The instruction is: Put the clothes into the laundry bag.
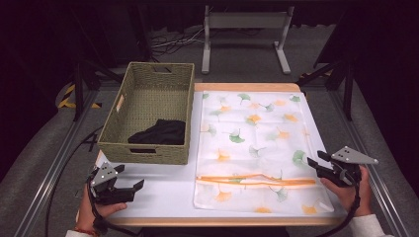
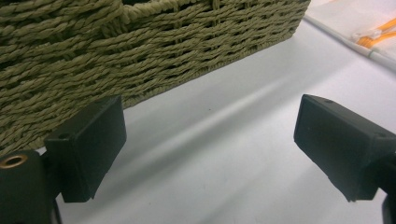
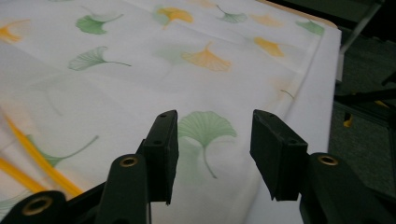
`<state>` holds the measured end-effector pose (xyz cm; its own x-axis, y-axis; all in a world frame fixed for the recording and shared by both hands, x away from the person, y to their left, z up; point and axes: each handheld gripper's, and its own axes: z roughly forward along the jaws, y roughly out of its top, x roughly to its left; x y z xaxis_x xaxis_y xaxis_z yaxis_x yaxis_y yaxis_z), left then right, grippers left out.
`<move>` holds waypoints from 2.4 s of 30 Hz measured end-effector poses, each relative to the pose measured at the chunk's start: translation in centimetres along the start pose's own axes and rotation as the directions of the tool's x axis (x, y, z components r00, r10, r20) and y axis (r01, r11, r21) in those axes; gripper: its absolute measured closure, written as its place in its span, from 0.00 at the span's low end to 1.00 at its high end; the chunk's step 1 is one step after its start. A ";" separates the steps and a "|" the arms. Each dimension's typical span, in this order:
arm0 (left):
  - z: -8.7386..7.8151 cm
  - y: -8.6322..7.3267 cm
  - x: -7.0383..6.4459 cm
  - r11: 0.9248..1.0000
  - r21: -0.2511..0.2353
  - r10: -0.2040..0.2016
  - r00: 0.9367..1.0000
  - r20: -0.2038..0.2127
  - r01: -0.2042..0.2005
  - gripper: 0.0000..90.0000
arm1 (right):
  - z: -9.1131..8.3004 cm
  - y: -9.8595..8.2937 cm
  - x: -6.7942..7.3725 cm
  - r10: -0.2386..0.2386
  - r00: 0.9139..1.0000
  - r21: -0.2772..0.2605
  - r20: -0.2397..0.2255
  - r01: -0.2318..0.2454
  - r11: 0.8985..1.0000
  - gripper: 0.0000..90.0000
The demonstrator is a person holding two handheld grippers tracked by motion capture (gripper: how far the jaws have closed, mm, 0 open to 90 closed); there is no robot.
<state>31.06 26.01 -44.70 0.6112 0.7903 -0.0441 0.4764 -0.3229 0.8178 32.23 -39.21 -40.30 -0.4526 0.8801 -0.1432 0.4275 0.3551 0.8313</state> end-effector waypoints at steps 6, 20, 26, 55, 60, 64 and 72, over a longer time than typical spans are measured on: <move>0.0 0.0 -0.2 1.000 -0.009 0.017 0.999 0.031 -0.016 0.10 | -0.1 0.9 1.9 -0.056 0.997 -0.005 -0.052 0.056 0.998 0.57; -0.1 -0.1 -0.2 1.000 -0.013 0.013 1.000 0.010 -0.013 0.13 | 1.5 2.2 6.0 -0.151 0.969 -0.001 -0.193 0.154 0.988 0.54; 0.0 -0.2 -0.2 1.000 -0.006 0.013 0.999 0.037 -0.013 0.13 | 2.5 2.4 7.9 -0.184 0.948 0.013 -0.261 0.194 0.981 0.53; -0.3 -0.6 -0.2 1.000 -0.014 -0.011 0.999 0.045 0.011 0.14 | 8.2 2.7 10.1 -0.151 0.910 0.143 -0.386 0.221 0.965 0.70; -0.1 -0.7 -0.2 1.000 0.001 -0.005 0.998 0.057 0.005 0.14 | 8.4 3.1 9.9 -0.140 0.908 0.164 -0.396 0.219 0.962 0.83; 0.1 -0.6 -0.1 1.000 0.008 -0.004 0.998 0.059 0.004 0.14 | 8.5 3.4 9.9 -0.164 0.908 0.169 -0.384 0.244 0.955 0.87; -0.1 -0.4 -0.3 1.000 -0.008 -0.017 0.997 0.078 0.018 0.15 | 6.8 4.7 10.2 -0.231 0.916 0.083 -0.328 0.272 0.959 0.97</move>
<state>30.61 25.98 -44.96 0.6499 0.7530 -0.1027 0.4821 -0.3040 0.8217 35.00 -26.43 -41.48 -0.7700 0.6208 -0.1472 0.3517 0.6055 0.7139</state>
